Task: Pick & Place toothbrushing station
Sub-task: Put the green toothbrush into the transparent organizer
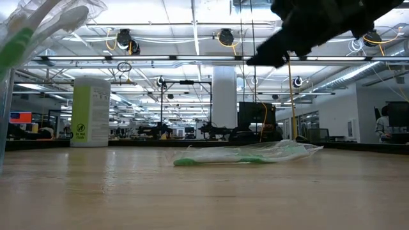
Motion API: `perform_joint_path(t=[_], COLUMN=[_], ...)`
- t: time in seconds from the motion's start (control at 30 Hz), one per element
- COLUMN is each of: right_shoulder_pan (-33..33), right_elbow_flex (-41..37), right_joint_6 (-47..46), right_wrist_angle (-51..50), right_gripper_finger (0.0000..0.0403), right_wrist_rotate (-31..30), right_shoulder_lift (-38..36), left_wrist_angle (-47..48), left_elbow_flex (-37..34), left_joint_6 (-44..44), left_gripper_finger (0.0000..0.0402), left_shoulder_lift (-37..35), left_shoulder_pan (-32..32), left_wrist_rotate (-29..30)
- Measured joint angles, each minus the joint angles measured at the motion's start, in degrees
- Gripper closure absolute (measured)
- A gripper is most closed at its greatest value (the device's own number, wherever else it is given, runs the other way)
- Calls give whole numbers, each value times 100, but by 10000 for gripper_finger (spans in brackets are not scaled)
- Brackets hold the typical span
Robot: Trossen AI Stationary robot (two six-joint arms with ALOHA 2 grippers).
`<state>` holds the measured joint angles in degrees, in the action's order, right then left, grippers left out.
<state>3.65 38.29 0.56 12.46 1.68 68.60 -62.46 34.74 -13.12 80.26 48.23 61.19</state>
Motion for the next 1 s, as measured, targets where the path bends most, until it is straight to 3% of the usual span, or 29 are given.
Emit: perform_joint_path(t=[0.1, 0.2, 0.27, 0.47, 0.6, 0.8, 1.0], right_shoulder_pan=[160, 292, 362, 414, 414, 330, 227], right_elbow_flex=[-282, -581, -734, -1012, -1019, -1023, -1017], right_joint_6=[-230, -291, -291, -402, -1197, -1747, -2047], right_wrist_angle=[-104, 8, -9, -171, -791, -1100, -674], right_gripper_finger=[133, 133, 133, 133, 133, 133, 133], right_wrist_rotate=[-1, -47, -219, -336, -316, -799, -258], right_shoulder_lift=[13, 10, 13, 13, 10, 249, 897], left_wrist_angle=[1141, 2086, 2543, 3233, 3421, 3558, 3492], left_elbow_flex=[0, 41, 88, 428, 675, 942, 1236], left_joint_6=[849, 2036, 2715, 3167, 3167, 3167, 3332], left_gripper_finger=[121, 132, 141, 169, 181, 194, 206], left_shoulder_lift=[-230, -348, -306, 206, 672, 1441, 2082], left_shoulder_pan=[-686, -1542, -2069, -2992, -3252, -3439, -3630], left_wrist_rotate=[-797, -2696, -3558, -4495, -5386, -5690, -5733])
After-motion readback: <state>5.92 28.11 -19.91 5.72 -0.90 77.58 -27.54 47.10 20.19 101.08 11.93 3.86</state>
